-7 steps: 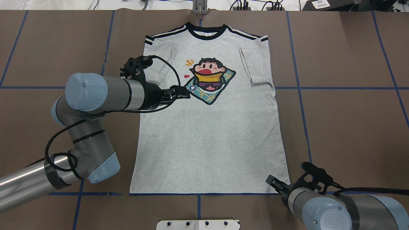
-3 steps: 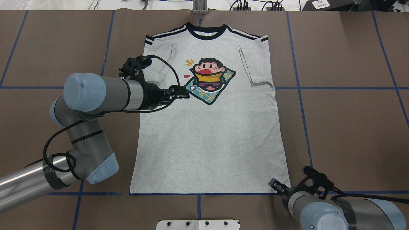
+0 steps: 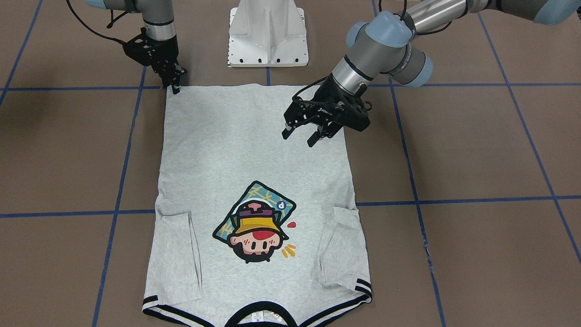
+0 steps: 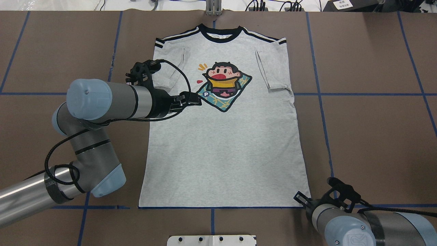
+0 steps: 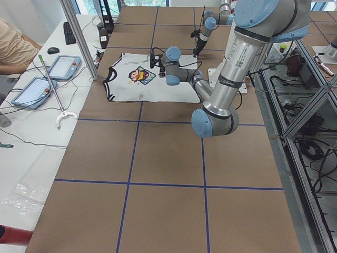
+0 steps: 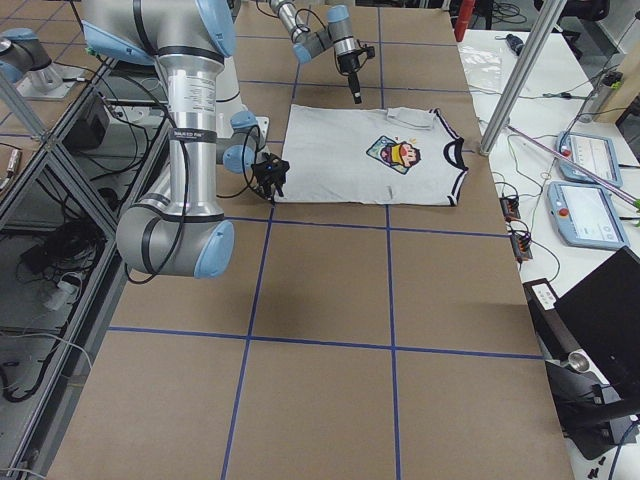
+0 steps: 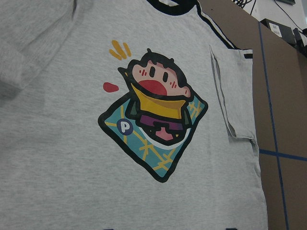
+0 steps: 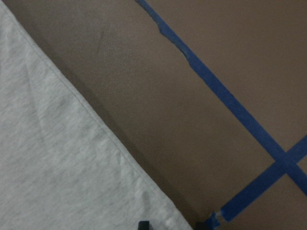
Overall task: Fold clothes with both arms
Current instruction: 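Move both grippers down to the two hem corners nearest the robot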
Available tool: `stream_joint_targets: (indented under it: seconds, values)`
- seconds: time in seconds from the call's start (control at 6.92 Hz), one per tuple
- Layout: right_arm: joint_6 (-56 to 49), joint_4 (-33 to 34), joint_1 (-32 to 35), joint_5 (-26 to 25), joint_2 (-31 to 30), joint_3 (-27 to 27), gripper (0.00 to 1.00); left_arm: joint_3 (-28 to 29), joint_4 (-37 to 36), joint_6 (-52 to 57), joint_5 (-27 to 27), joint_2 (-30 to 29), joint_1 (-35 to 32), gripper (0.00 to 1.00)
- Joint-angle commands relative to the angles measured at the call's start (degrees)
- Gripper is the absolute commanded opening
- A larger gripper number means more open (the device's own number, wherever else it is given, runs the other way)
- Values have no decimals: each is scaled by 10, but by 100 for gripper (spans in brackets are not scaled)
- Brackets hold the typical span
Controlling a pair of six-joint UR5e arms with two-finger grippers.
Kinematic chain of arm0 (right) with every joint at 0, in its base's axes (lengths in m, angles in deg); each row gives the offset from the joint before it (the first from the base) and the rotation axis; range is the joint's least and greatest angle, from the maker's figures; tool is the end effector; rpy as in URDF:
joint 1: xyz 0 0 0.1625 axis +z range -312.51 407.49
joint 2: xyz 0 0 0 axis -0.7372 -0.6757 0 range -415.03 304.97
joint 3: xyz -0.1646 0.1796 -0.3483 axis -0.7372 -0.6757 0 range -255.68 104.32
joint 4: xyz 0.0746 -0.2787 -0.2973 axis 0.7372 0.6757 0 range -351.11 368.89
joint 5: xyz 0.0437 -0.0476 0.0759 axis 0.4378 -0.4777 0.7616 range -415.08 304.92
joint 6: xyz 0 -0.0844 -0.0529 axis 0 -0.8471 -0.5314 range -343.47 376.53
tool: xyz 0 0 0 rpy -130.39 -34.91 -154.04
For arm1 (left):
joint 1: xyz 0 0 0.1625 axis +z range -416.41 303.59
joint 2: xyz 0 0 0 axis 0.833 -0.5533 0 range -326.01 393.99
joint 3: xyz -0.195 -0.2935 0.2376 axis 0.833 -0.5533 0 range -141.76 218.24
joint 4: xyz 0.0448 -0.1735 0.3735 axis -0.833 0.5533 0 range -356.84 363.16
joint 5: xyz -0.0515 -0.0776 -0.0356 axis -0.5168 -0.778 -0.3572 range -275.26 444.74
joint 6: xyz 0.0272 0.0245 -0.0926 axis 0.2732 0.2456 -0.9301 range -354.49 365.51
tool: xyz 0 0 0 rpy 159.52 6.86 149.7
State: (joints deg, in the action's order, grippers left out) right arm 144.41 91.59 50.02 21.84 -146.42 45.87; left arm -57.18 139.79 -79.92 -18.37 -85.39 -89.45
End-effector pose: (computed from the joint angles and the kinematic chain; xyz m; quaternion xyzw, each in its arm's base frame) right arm -0.4597 -0.1763 0.4067 0.0059 -0.3367 0.3593 0.8704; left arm 0.4772 -0.4425 0.2249 0.1270 0.6413 -0.1130 0.7482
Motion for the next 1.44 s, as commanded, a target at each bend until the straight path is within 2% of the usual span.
stream_joint_targets:
  seconds: [0.0,0.29,0.43,0.58,0.72,0.87,1.01,1.16,1.3]
  values:
    - [0,0,-2,-3,-4,5,0,-1,0,0,0,0,0,83]
    - [0,0,0,-1,-4,31,0,-19,-2,-4,0,19,0,83]
    - [0,1,3,0,-5,45,0,-67,-74,-27,0,26,3,83]
    - [-1,1,5,0,-6,57,0,-114,-183,-27,5,28,38,82]
    - [-7,2,14,2,-4,57,0,-129,-214,-35,36,57,80,82]
    - [-8,2,19,3,-3,57,0,-184,-207,-77,61,155,122,82]
    - [-8,2,21,3,-2,57,0,-206,-214,-147,62,177,154,82]
    - [-8,3,21,4,-1,57,0,-204,-224,-183,73,197,201,80]
    - [-9,4,21,3,-3,57,0,-202,-225,-190,92,199,212,80]
